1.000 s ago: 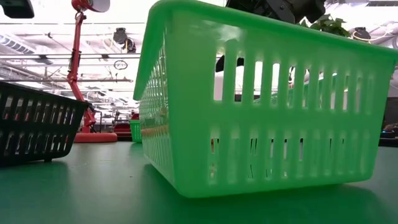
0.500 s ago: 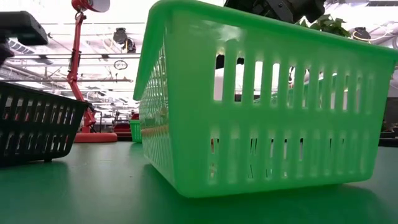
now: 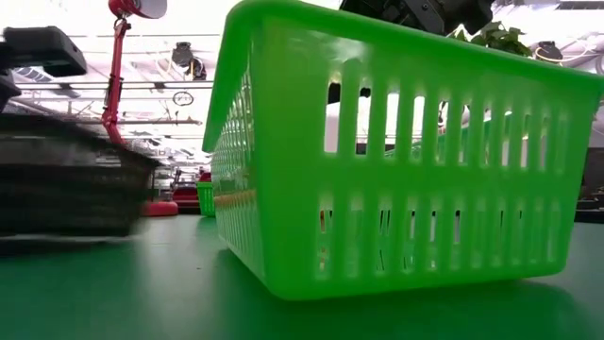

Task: Stack baskets by color
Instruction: Stack the bottom black basket on top of the black stacked baskets

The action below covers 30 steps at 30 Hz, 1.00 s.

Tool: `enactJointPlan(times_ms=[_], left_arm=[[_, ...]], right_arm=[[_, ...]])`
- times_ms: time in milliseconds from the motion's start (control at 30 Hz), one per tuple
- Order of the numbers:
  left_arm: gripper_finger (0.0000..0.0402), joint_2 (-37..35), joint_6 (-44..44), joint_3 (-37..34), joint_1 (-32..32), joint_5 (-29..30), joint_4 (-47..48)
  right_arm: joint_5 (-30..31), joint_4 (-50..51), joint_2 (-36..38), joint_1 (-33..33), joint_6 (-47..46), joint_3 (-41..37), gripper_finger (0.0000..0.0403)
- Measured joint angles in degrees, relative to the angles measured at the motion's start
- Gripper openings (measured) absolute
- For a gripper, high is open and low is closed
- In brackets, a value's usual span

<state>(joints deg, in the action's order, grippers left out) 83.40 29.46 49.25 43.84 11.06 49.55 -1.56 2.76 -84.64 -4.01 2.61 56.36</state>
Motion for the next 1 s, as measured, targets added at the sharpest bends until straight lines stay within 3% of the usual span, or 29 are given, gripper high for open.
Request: enactJointPlan(times_ms=[100, 367, 600, 800, 1000], left_arm=[[0.0013, -0.01, -1.93, 0.0, -0.96, 0.25, 0.73], [0.0022, -0.63, -7.8, -0.01, -1.46, 7.21, 11.17], [0.0016, -4.73, -11.72, -0.01, -6.45, 17.6, 12.72], [0.0007, -5.88, -10.07, 0.0, -14.83, 25.17, 6.86], [0.0009, -5.86, 2.92, 0.0, -23.58, 27.62, -10.14]], right_arm=[[0.0, -0.02, 0.0, 0.0, 0.0, 0.0, 0.016], [0.62, -2.0, -0.02, -0.02, -0.2, 0.0, 0.016], [12.58, -8.3, -0.35, -0.26, -6.7, 0.0, 0.016], [17.86, -14.1, -0.8, -2.09, -6.02, -0.04, 0.016], [18.77, -20.21, -1.59, -3.95, -2.59, 0.04, 0.016]])
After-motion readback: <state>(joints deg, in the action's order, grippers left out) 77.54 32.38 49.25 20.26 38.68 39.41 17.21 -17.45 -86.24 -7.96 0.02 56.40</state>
